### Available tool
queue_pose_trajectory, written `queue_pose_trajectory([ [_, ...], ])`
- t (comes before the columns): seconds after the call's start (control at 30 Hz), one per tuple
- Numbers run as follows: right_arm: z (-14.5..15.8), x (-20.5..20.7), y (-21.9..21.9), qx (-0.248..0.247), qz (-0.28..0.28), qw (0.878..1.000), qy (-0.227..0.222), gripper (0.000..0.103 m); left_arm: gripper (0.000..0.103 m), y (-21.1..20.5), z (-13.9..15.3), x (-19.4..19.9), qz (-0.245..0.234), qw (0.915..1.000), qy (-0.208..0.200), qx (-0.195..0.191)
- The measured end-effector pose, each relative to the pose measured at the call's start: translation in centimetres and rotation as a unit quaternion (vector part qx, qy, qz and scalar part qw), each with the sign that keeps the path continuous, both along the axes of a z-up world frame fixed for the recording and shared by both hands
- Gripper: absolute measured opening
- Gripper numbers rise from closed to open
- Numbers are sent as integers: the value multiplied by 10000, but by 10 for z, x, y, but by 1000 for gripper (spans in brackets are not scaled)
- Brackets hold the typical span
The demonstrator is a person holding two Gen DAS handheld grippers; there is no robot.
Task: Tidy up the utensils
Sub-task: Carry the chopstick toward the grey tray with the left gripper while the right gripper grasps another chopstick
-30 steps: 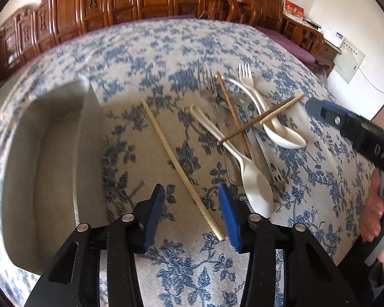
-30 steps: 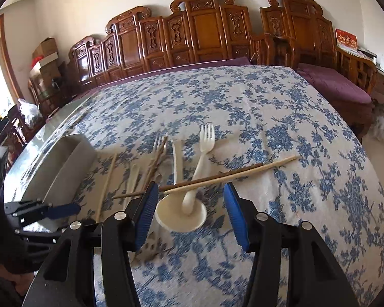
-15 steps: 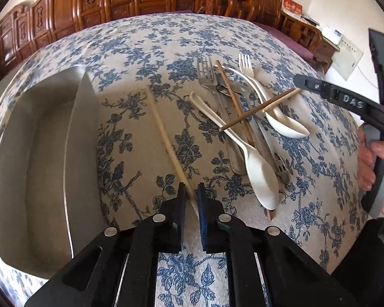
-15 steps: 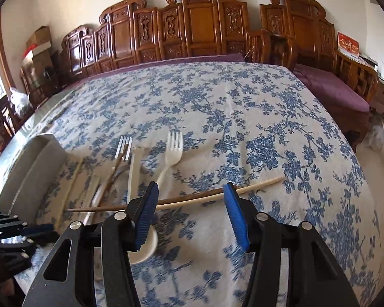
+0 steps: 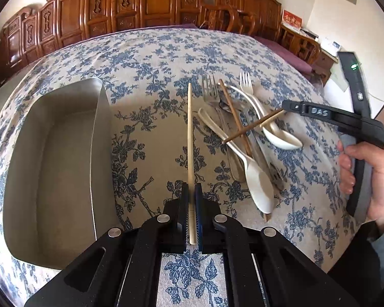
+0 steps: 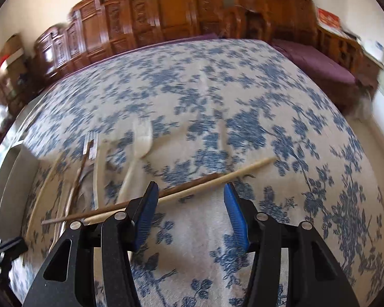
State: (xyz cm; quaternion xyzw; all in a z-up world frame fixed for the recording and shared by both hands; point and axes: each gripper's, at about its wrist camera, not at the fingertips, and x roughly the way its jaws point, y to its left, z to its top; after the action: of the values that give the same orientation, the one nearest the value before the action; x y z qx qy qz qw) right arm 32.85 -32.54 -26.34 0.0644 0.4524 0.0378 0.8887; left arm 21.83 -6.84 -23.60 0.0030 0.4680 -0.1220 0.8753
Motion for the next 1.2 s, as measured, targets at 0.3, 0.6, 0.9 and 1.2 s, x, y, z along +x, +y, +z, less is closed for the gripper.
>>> queue_pose_trajectory([
  [0.3,-4,6,-6,-367,-501,9978,240,52,4,2,9,-5,-57,9999,-105,-116],
  [0.6,-3,-9,-10,-316,-508,9977,308,45,4,2,18,-8,-94,9995,-244,-178],
  [0.9,-1,-13,-18,-441,-685,9962,316,18,4,11,34,-16,-34,9985,-506,-206],
  [1.2,-3,-5,-41,-148,-1035,9941,296,11,4,18,39,-17,9,9980,-574,-263],
])
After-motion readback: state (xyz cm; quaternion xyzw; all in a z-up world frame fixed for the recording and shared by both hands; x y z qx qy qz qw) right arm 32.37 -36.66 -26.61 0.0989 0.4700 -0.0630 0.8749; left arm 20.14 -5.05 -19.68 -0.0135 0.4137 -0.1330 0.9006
